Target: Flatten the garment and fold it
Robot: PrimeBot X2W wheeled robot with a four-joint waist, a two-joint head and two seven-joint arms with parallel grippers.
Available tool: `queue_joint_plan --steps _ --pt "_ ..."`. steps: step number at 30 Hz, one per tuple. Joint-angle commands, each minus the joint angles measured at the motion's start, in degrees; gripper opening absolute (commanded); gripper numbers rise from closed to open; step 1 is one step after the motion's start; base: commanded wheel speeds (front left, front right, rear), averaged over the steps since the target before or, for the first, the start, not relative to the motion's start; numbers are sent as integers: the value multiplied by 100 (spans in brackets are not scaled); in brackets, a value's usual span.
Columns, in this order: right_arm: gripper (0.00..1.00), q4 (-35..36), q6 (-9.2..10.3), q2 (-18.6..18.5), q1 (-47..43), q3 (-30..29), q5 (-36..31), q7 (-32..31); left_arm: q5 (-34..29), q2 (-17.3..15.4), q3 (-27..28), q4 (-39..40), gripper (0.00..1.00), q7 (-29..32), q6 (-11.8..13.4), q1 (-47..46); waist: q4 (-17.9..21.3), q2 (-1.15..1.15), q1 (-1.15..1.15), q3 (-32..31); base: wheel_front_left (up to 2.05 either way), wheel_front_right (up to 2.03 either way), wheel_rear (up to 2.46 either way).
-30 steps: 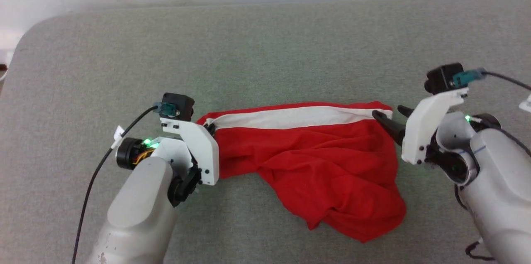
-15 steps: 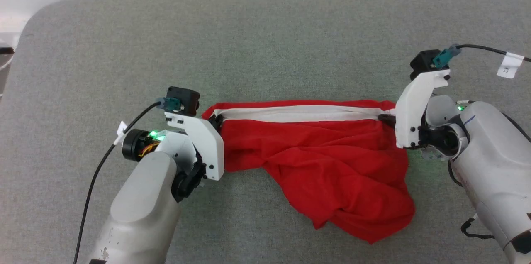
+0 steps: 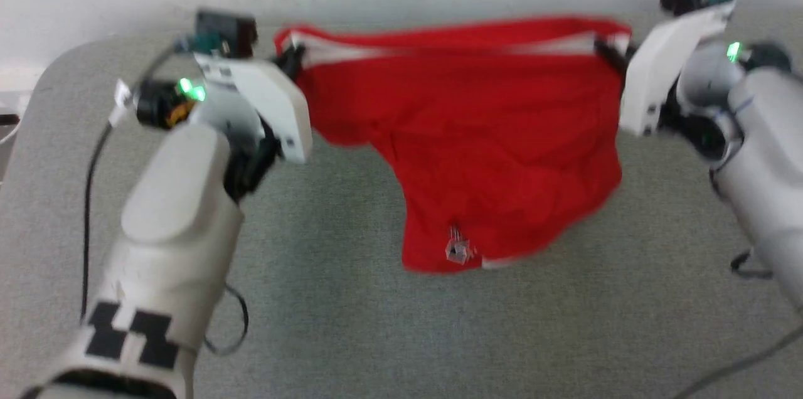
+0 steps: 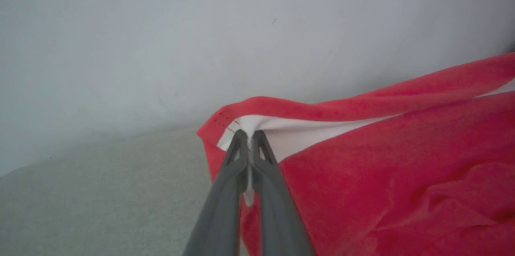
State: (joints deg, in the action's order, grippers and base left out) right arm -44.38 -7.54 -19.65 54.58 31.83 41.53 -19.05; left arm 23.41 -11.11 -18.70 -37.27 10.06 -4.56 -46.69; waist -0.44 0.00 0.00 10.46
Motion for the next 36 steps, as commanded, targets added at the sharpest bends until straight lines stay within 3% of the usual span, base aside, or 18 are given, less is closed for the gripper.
queue_joint_plan --steps 1,12,17,29,36 --pt "0 -46 5 -27 400 -45 -97 163 -20 -71 78 -170 0 -103 19 -419 134 0 0 169 0 0 0" --pt "0 -305 5 16 2742 -344 -745 1472 -360 -230 345 -1240 0 -1493 353 -3216 443 0 0 1340 0 0 0" --pt "0 -532 5 170 3148 -251 -869 1827 -453 -268 329 -1711 0 -1905 405 -3703 528 0 0 1611 0 0 0" --pt "0 -1289 5 640 2637 451 -558 2551 -136 56 487 -2908 0 -2421 315 -3324 426 0 0 1933 0 0 0" --pt "0 -1093 5 639 1488 940 -169 3165 81 238 662 -2962 0 -2500 212 -2282 284 0 0 1326 0 0 0"
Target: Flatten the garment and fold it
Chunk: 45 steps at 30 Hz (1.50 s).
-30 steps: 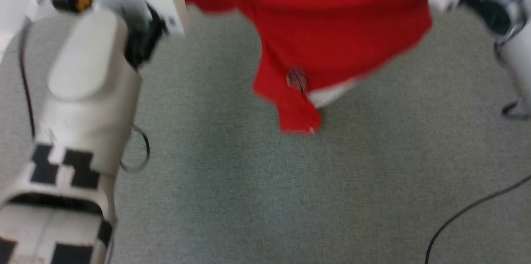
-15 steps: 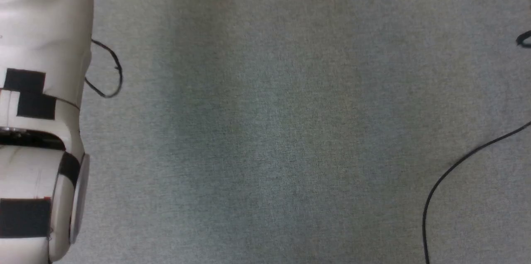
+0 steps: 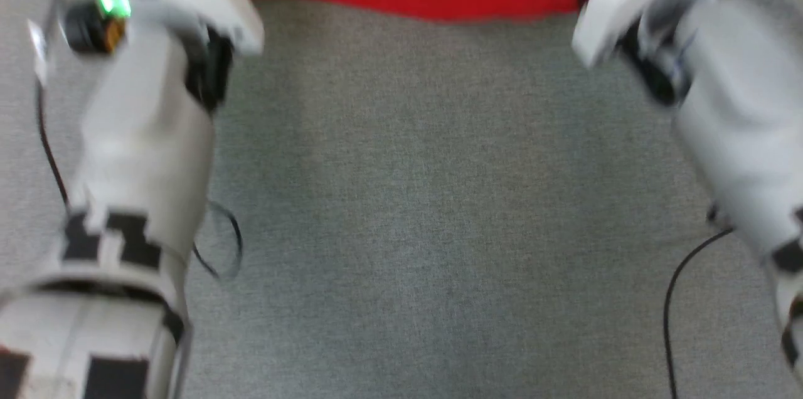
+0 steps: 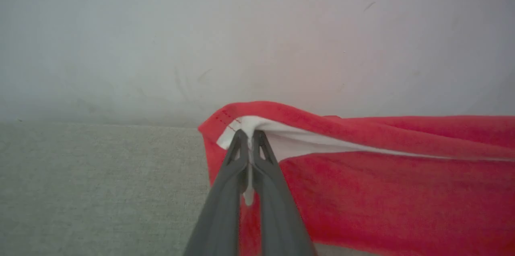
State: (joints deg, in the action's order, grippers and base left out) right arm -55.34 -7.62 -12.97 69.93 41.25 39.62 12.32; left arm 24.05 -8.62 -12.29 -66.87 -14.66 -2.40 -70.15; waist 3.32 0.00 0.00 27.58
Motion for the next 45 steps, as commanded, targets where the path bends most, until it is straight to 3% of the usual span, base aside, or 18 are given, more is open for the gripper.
queue_joint_plan --steps 1,8,15,22,29,33,36,40,45 --pt "0 103 13 -76 -267 85 36 97 27 -23 61 138 0 -29 -19 334 -105 0 0 -547 0 0 0" --pt "0 1140 13 -461 -1976 271 64 259 -71 -178 350 1655 0 -32 60 2559 -102 0 0 -1514 0 0 0" --pt "0 2441 13 -574 -4122 -512 -393 266 -46 -270 564 3372 0 26 488 5029 -26 0 0 -2314 0 0 0" --pt "0 3655 13 -194 -6064 -1545 -833 17 28 -309 673 5567 0 774 1183 7083 -30 0 0 -2647 0 0 0" --pt "0 5249 13 442 -8019 -2555 -1491 -851 -20 -428 717 7343 0 1643 1758 8357 -234 0 0 -2689 0 0 0" --pt "0 6041 13 674 -8630 -2876 -1785 -1383 -9 -487 732 7910 0 1932 1884 8575 -268 0 0 -2570 0 0 0" --pt "0 6307 13 744 -8602 -2986 -1888 -1713 11 -557 700 7985 0 1987 1790 8355 -238 0 0 -2408 0 0 0" --pt "0 6245 13 802 -8189 -3014 -1935 -2052 49 -691 581 7659 0 2019 1458 7485 -219 0 0 -2090 0 0 0" --pt "0 5861 13 848 -7318 -3024 -1929 -2230 105 -782 332 6706 0 2162 947 5939 -112 0 0 -1637 0 0 0"
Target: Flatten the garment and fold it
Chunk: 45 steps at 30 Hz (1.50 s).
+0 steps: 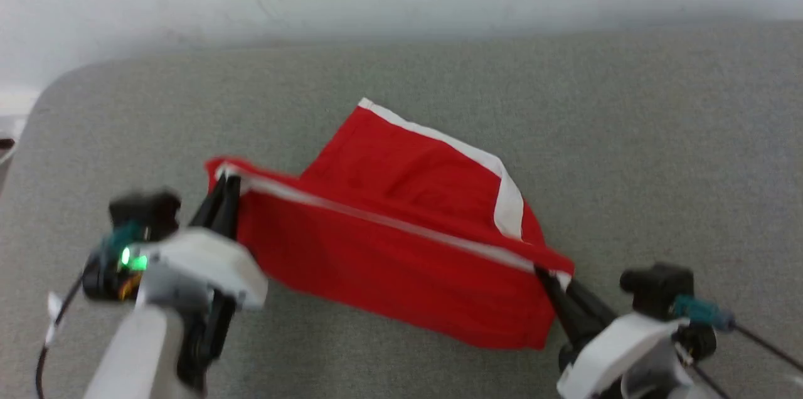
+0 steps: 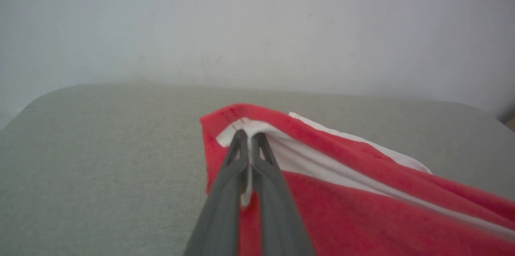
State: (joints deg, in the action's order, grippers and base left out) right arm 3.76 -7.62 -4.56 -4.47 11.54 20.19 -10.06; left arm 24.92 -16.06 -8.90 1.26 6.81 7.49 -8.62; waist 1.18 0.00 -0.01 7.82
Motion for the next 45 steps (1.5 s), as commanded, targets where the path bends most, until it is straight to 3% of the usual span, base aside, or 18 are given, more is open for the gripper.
queue_joint_plan --steps 1,10,16,25,26,27,28,29,30,36,41,45 --pt "0 -144 13 33 284 -105 72 -17 29 -34 -53 -346 0 45 -134 -538 132 0 1 436 0 0 0" --pt "0 -906 13 149 1530 -201 351 -127 -75 125 -588 -2649 0 378 -812 -2891 540 0 1 1110 0 0 0" --pt "0 -1254 13 160 1953 44 614 -131 -178 307 -843 -3864 0 515 -995 -3682 734 0 1 1354 0 0 0" --pt "0 -1609 13 137 2379 284 819 95 -254 640 -935 -5385 0 -94 -984 -4573 877 0 1 1646 0 0 0" --pt "12 -1637 13 136 2398 313 852 109 -235 670 -933 -5548 0 -96 -991 -4627 881 0 1 1656 0 0 0" --pt "35 -1665 13 121 2418 344 855 126 -207 700 -930 -5698 0 -93 -1016 -4674 886 0 1 1657 0 0 0" --pt "99 -1694 13 112 2432 374 864 148 -164 733 -916 -5825 0 -103 -1050 -4713 889 0 1 1650 0 0 0" --pt "100 -1707 13 98 2444 409 869 185 -129 759 -901 -5932 39 -127 -1070 -4742 889 0 1 1633 0 0 0" --pt "100 -1706 13 75 2450 445 863 241 -100 780 -891 -6030 100 -152 -1088 -4766 883 0 1 1616 0 0 0" --pt "100 -1555 13 -125 2327 659 1080 778 229 817 -623 -6366 100 -519 -1137 -4658 805 0 1 1302 0 0 0" --pt "100 -1356 13 -378 2079 492 762 1434 417 768 -462 -6318 100 -895 -1173 -4405 641 0 1 941 0 0 0" --pt "100 -1137 13 -479 1774 249 396 1681 477 583 -489 -6199 100 -703 -1283 -4207 536 0 1 659 0 0 0"
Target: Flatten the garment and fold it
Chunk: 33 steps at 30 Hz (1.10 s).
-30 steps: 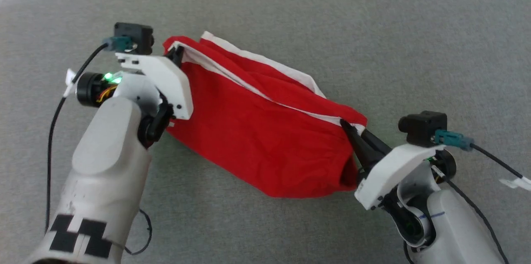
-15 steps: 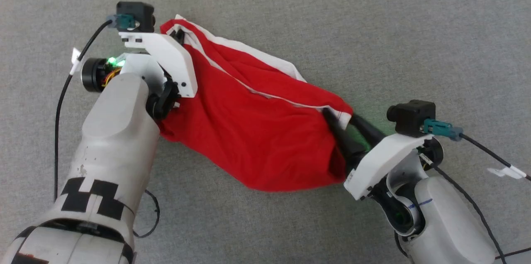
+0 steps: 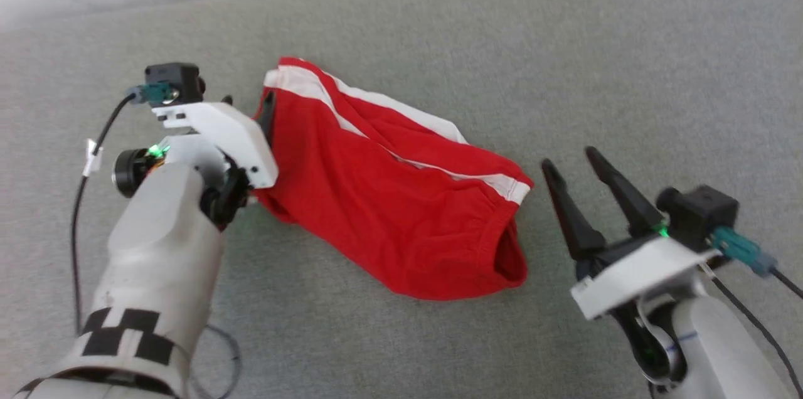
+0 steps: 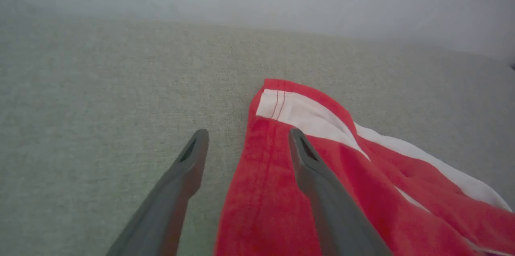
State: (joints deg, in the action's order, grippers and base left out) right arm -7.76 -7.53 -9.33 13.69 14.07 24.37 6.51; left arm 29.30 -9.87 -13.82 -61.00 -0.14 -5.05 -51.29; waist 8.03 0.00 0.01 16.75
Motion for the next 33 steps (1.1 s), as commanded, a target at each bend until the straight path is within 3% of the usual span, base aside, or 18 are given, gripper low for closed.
queue_joint_plan --steps 1,6,14,21,22,23,25,30,33 --pt "100 86 4 -14 -123 -80 -152 39 36 -105 -45 70 100 129 -72 92 -165 0 -1 -291 0 0 0" --pt "100 527 4 46 -514 -365 -501 -106 46 -441 -405 367 100 1259 -212 190 -138 0 -1 -447 0 0 0" --pt "100 1288 4 159 -906 -424 -785 -447 502 -1116 -1243 1393 100 3359 -242 601 227 0 -1 -430 0 0 0" --pt "100 1505 4 247 -1047 -432 -748 -573 761 -1448 -1534 1815 100 4232 -243 1088 493 0 -1 -341 0 0 0" --pt "100 1512 4 253 -1055 -432 -727 -577 757 -1449 -1590 1859 78 4300 -243 1154 511 0 -1 -334 0 0 0" --pt "100 1518 4 253 -1063 -450 -723 -573 808 -1419 -1597 1906 46 4340 -243 1226 524 0 -1 -330 0 0 0" --pt "100 1520 4 250 -1078 -518 -719 -574 911 -1352 -1623 2013 0 4429 -243 1372 531 0 -1 -318 0 0 0" --pt "100 1509 4 249 -1118 -685 -707 -669 1072 -1265 -1541 2314 0 4273 -127 1689 459 0 -1 -330 0 0 0" --pt "100 1495 4 237 -1166 -754 -671 -916 1079 -1269 -1406 2500 0 3863 15 1827 377 0 -1 -353 0 0 0"
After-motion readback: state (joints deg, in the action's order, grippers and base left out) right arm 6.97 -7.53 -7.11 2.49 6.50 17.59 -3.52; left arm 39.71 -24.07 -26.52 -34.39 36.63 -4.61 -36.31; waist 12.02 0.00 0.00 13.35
